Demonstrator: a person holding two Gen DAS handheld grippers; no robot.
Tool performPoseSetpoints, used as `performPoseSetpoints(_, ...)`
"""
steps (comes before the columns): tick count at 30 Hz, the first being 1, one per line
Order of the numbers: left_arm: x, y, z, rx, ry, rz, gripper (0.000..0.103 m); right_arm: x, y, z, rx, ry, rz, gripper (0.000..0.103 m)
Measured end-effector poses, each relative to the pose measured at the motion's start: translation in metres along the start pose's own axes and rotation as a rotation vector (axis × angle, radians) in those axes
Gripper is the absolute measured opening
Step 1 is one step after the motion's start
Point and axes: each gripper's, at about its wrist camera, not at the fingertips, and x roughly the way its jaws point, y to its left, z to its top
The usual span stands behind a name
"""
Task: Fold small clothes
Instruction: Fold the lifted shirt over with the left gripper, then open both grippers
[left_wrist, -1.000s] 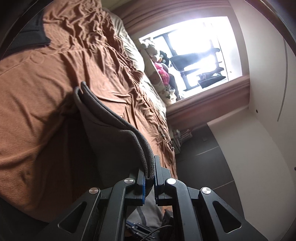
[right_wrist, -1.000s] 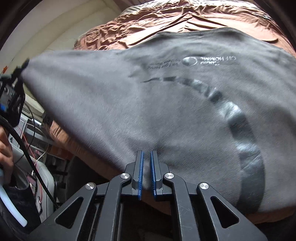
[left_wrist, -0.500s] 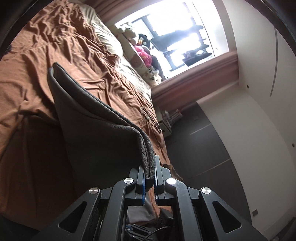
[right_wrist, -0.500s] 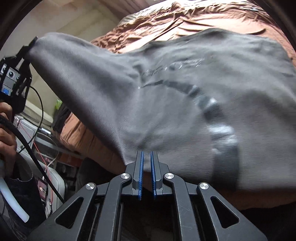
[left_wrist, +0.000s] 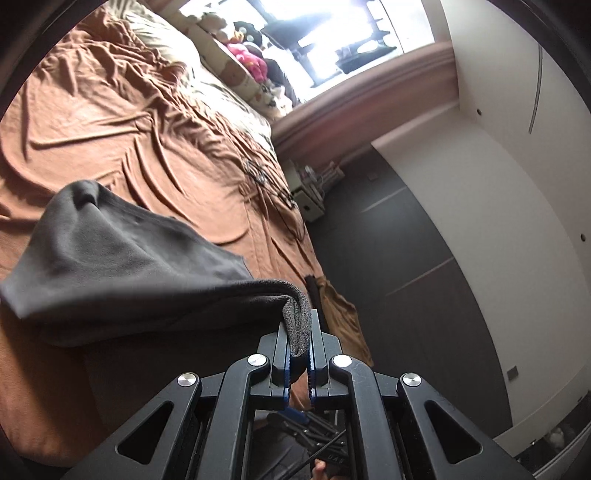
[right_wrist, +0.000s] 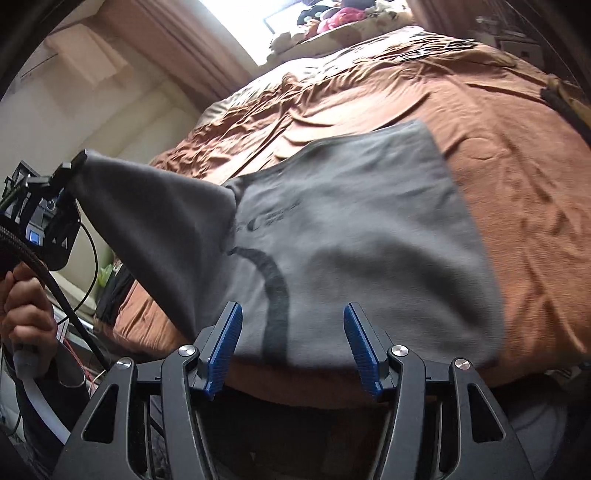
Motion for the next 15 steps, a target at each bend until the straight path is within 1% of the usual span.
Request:
performPoseSetpoints(4, 0.031, -0.006, -0.016, 0.017, 0.066, 0.006, 0.006, -0.018, -0.018, -0.003, 0.033, -0.023, -0.018, 0.055)
performPoseSetpoints(8, 0.055, -0.005, -0.03, 0.023, 0.125, 0.02, 0.006, -0.036, -0.028, -0.011, 0.058, -0.03, -0.036, 0.055)
performPoseSetpoints(10, 0.069, -0.006, -0.042, 0.024, 0.158, 0.03, 0.006, -0.047, -0.03, -0.016, 0.065, -0.027, -0.043, 0.055)
performPoseSetpoints(15, 0.096, -0.002, -0.061, 0.028, 0.226, 0.042, 0.006, -0.05, -0.039, -0.019, 0.08, -0.013, -0.05, 0.055)
